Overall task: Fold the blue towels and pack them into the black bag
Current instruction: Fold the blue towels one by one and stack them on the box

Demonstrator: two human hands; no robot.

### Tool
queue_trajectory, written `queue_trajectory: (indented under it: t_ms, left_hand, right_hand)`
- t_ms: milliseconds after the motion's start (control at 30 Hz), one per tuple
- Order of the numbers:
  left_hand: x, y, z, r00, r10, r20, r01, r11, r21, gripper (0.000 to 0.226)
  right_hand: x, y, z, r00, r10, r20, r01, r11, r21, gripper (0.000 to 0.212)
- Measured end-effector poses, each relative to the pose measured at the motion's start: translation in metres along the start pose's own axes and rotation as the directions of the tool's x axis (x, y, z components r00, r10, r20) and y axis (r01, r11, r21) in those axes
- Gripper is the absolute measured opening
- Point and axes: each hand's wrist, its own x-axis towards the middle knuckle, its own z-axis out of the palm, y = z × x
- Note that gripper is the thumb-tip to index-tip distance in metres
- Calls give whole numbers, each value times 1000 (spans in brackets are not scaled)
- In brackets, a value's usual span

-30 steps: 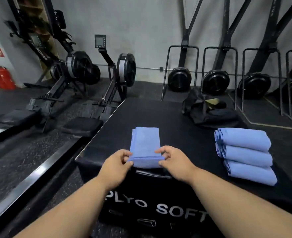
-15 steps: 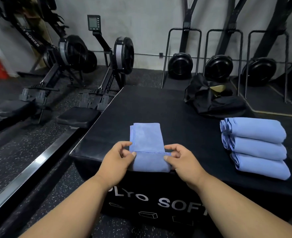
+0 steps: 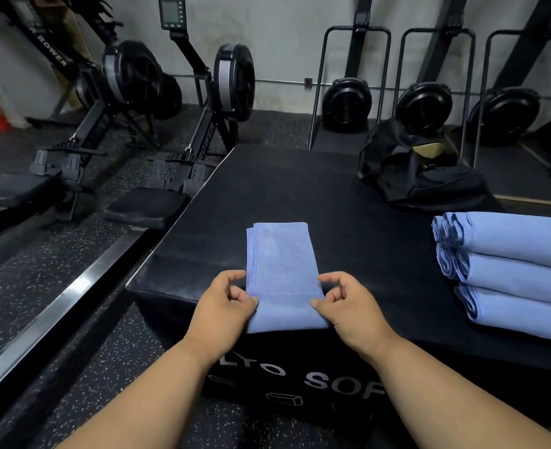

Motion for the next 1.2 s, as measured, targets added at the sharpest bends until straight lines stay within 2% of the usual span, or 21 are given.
queue_trajectory:
  t_ms: [167,233,333,433,567,633,733,833,900,967,1100,1200]
  left_hand:
    - [-6,3,0,1000,8,7,-8,998,64,49]
    - [-11,5,1,994,107,-35,-98,975,198,54]
    - [-16,3,0,922,387,-22,-326,804,497,48]
    - [-17,-6,0,877,462,131,-435,651,621,31]
    - [-20,-14,-4,870,449,205,-474,643,602,36]
    - [-19,-15,-7,852,452,263,-512,619,595,46]
    - [-20,-22,-11,815,454,359,-573,548,609,64]
    - [-13,-34,-9,786,484,385,-606,481,633,68]
    - [-9,-37,-6,779,509,366,-610,482,629,66]
    - [-6,-37,-3,779,539,321,-602,498,624,63]
    - [-8,-30,-4,805,538,251,-572,591,568,58]
    - [-12,-26,-6,856,487,174,-506,718,477,53]
  right_hand:
    - [-6,-4,0,1000,-9,-16,8,1000,-23,32]
    - [-10,-4,3,995,-73,-67,65,992,-107,33]
    - [-20,2,6,949,-300,-97,247,900,-360,34]
    - [-28,9,5,869,-494,-30,415,761,-498,38]
    - [-31,13,-1,906,-404,125,414,789,-454,43]
    - [-30,17,-7,897,-400,189,440,755,-487,51]
    - [-24,20,-14,888,-401,224,457,718,-525,56]
    - [-18,23,-18,872,-422,249,486,686,-542,64]
    - [-15,25,-20,860,-411,301,508,648,-567,76]
    - [-12,28,-21,842,-421,337,538,616,-575,79]
    - [-9,31,-21,832,-505,228,543,660,-519,62]
    - [-12,28,-21,824,-542,166,545,677,-495,56]
